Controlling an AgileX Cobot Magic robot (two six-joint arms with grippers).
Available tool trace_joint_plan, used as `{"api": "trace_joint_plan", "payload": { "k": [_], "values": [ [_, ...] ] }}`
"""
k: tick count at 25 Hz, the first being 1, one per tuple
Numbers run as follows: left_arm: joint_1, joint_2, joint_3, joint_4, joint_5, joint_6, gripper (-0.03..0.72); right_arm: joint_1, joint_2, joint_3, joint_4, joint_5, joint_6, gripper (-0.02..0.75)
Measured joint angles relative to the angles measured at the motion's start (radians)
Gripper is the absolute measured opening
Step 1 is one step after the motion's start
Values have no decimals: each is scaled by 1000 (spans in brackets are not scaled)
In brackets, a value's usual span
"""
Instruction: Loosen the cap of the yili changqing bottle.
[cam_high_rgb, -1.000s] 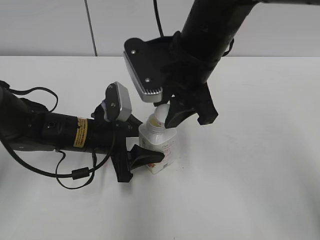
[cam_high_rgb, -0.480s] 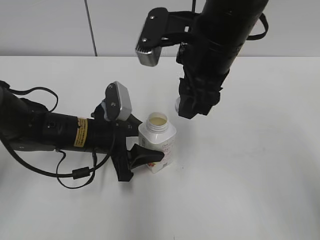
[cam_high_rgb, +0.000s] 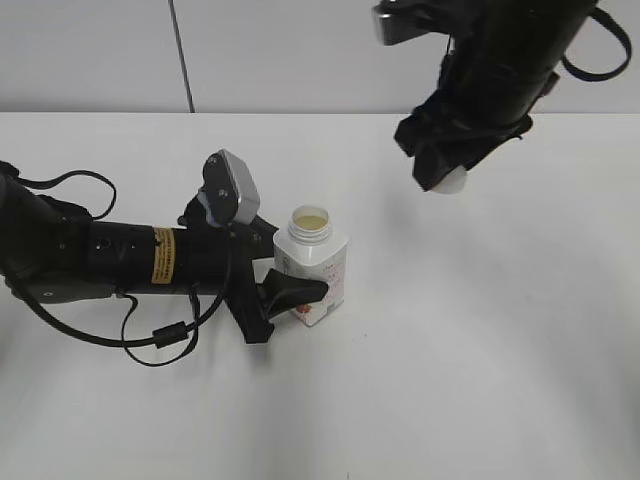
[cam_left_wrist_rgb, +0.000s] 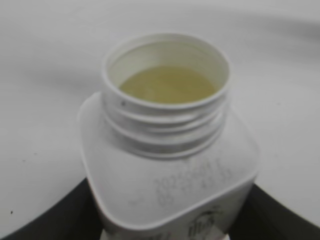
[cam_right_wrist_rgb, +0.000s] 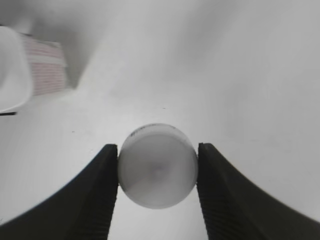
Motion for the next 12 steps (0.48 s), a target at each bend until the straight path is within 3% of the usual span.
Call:
{"api": "trace_joint_plan", "payload": {
  "k": [5, 12],
  "values": [
    [0, 0, 0, -14, 15, 39, 424, -120, 0, 127, -5, -138, 43, 384],
    [0, 0, 0, -81, 43, 44, 424, -175, 31, 320, -9, -373, 110, 384]
  ]
}}
